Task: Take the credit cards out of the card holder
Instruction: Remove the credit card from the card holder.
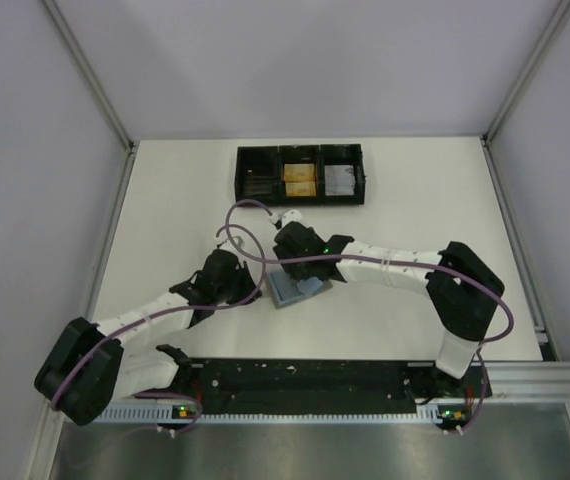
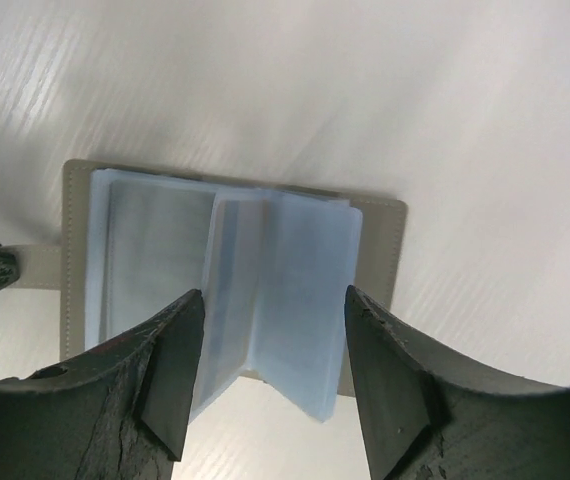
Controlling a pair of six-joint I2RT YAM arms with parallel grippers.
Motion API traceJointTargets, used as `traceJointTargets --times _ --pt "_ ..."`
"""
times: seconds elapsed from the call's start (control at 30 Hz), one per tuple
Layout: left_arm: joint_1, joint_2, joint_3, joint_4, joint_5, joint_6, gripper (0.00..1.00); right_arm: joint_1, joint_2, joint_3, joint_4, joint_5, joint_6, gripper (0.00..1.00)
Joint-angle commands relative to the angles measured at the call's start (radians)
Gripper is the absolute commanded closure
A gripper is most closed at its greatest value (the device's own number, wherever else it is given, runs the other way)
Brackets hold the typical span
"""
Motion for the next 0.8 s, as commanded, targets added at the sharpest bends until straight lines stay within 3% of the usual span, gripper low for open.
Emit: traceJointTargets --times 0.0,0.23,0.6,0.77 --pt "-0.001 -0.001 -0.005 -0.025 -0.021 0.022 1.00 -0.033 -0.050 -0.026 -0.029 0.078 -0.017 0.42" --pt "0.000 0.002 -0.005 -0.023 -0.019 0.022 1.00 -0.038 -0.037 -0.031 -0.029 0.077 -0.023 0.42" --pt "0.001 -0.021 -0.003 -0.045 -0.053 0.023 1.00 -0.108 -0.040 -0.094 -0.023 0.098 -0.008 0.51" --pt "0.007 -0.054 0.046 -0.089 -0.086 0.028 0.72 -0.112 -0.083 -0.088 0.001 0.038 -0.020 0.55"
